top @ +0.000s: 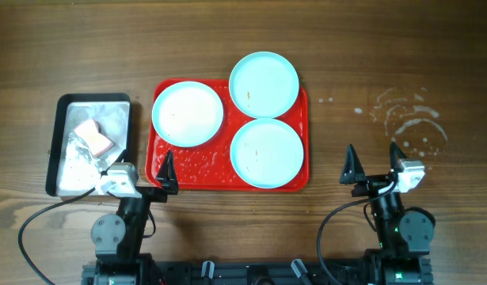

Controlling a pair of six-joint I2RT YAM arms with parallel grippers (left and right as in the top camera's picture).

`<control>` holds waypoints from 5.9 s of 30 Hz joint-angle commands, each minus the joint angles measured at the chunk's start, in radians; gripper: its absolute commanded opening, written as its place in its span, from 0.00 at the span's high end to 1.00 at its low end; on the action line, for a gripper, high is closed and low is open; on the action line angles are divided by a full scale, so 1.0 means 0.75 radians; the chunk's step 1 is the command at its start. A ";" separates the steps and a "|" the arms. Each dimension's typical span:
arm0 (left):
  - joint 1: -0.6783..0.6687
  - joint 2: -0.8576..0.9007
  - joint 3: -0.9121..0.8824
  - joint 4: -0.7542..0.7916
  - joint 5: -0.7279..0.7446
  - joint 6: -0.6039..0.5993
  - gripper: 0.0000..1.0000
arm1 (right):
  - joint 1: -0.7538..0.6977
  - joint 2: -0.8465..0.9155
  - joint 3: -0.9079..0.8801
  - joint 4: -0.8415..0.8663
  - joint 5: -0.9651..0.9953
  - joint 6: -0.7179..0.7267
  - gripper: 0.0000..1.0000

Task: Clean dirty plates on tray and stack at the side

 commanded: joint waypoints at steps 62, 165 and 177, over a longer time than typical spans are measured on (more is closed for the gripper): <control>-0.006 -0.010 -0.011 -0.001 -0.054 0.025 0.00 | 0.008 -0.005 -0.002 0.003 0.022 0.016 0.00; 0.347 2.497 2.172 -1.603 -0.325 -0.336 0.08 | 0.012 1.766 1.979 -1.569 -0.517 0.015 0.00; 0.458 2.503 1.704 -1.068 -0.308 -0.291 0.13 | 0.012 1.766 1.979 -1.569 -0.517 0.015 0.00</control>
